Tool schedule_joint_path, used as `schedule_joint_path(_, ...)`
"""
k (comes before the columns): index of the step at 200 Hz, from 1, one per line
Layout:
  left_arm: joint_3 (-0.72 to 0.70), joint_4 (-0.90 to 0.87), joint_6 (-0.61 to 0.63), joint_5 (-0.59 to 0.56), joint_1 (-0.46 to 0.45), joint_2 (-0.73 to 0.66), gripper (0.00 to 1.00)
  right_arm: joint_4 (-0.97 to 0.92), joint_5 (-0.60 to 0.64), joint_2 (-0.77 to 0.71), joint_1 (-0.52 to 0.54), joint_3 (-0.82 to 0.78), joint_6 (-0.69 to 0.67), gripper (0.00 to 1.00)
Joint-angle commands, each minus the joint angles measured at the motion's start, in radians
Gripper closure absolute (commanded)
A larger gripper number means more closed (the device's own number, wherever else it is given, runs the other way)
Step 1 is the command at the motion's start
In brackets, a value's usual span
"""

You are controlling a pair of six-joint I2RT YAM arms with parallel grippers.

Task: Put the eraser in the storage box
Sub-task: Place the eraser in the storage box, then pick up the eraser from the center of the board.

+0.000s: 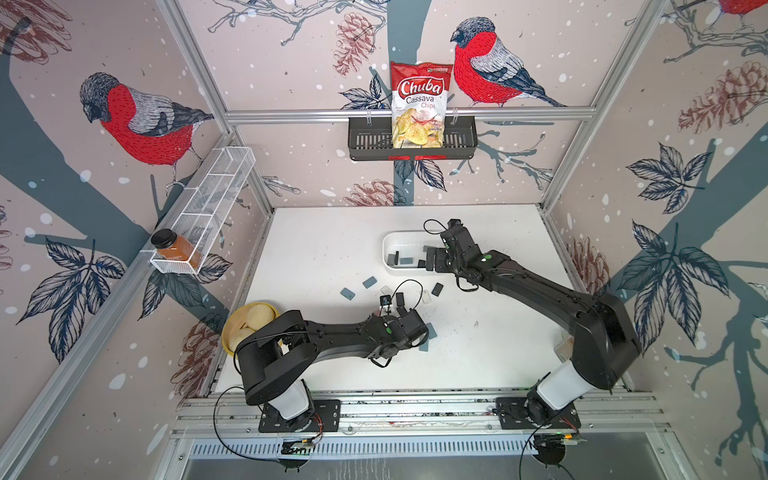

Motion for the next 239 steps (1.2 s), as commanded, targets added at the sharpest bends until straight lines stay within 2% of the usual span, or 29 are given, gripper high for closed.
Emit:
schedule_joint_path(1, 0.007, -0.052, -0.024, 0.059, -0.012, 0.02, 0.35, 0.025, 0.055, -0.065, 0.013, -0.035, 0.028, 0.01)
schedule_joint_path(72, 0.021, -0.092, -0.046, 0.085, -0.039, 0.057, 0.44, 0.011, 0.122, -0.243, 0.062, -0.163, 0.061, 0.01)
schedule_joint_path(88, 0.036, -0.101, -0.051, 0.099, -0.048, 0.069, 0.5, 0.01, 0.124, -0.278, 0.072, -0.19, 0.066, 0.01)
schedule_joint_path(128, 0.075, -0.143, -0.068, 0.112, -0.095, 0.097, 0.51, 0.013, 0.146, -0.356, 0.085, -0.246, 0.068, 0.01)
schedule_joint_path(135, 0.081, -0.15, -0.068, 0.114, -0.101, 0.105, 0.55, 0.019, 0.149, -0.367, 0.085, -0.255, 0.067, 0.01)
schedule_joint_path(143, 0.084, -0.153, -0.07, 0.12, -0.105, 0.113, 0.58, 0.026, 0.15, -0.377, 0.085, -0.263, 0.067, 0.01)
schedule_joint_path(177, 0.077, -0.179, -0.08, 0.107, -0.108, 0.118, 0.6, 0.03, 0.148, -0.398, 0.085, -0.285, 0.067, 0.01)
schedule_joint_path(187, 0.072, -0.186, -0.085, 0.098, -0.108, 0.113, 0.65, 0.029, 0.145, -0.398, 0.087, -0.29, 0.069, 0.01)
schedule_joint_path(213, 0.062, -0.183, -0.087, 0.099, -0.108, 0.102, 0.67, 0.031, 0.127, -0.398, 0.091, -0.312, 0.083, 0.01)
schedule_joint_path(229, 0.057, -0.187, -0.086, 0.096, -0.109, 0.1, 0.74, 0.039, 0.119, -0.397, 0.1, -0.34, 0.095, 0.01)
schedule_joint_path(239, 0.055, -0.189, -0.083, 0.096, -0.108, 0.098, 0.74, 0.044, 0.115, -0.391, 0.107, -0.359, 0.102, 0.01)
